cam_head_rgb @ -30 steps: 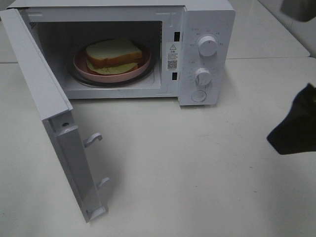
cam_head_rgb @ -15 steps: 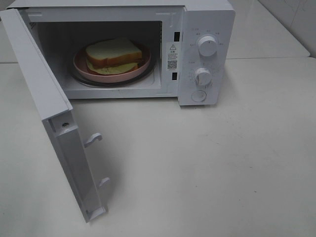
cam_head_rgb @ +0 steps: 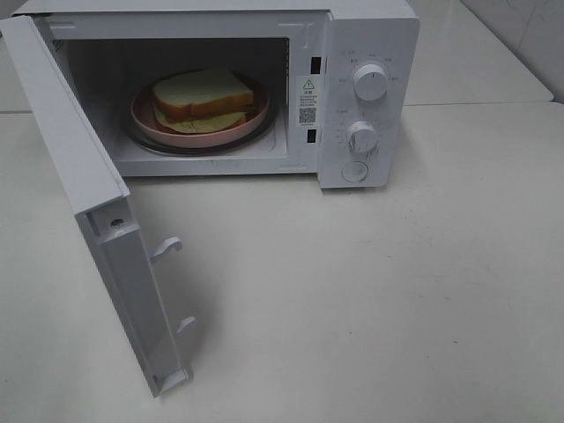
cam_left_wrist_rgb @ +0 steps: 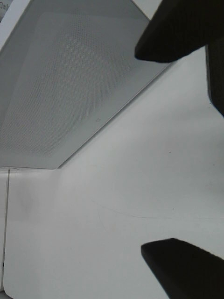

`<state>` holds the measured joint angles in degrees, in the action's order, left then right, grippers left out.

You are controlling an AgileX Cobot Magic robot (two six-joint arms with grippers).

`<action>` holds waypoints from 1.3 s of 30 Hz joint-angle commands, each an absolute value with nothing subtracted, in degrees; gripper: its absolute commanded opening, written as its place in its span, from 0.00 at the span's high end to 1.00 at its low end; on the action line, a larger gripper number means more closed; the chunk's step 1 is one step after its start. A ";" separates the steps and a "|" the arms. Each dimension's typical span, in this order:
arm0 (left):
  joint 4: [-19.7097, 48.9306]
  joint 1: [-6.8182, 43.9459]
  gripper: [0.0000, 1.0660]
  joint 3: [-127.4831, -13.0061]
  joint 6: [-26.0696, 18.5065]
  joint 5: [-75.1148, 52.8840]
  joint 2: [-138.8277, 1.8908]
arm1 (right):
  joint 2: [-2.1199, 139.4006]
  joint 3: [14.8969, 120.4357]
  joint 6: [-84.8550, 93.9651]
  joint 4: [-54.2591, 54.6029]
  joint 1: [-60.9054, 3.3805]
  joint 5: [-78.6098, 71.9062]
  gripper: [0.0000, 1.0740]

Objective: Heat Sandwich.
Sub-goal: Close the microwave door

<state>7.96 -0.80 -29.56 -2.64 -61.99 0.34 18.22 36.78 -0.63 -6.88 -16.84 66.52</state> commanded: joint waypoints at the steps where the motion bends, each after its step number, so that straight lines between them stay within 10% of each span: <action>1: 8.54 -0.63 0.09 -29.45 -2.75 -61.19 1.26 | 12.20 33.92 0.00 -6.42 -11.57 66.00 0.24; 39: 8.54 -0.63 0.09 -29.45 -2.75 -61.19 1.26 | -1.83 28.36 -1.66 -3.55 -1.38 57.07 0.29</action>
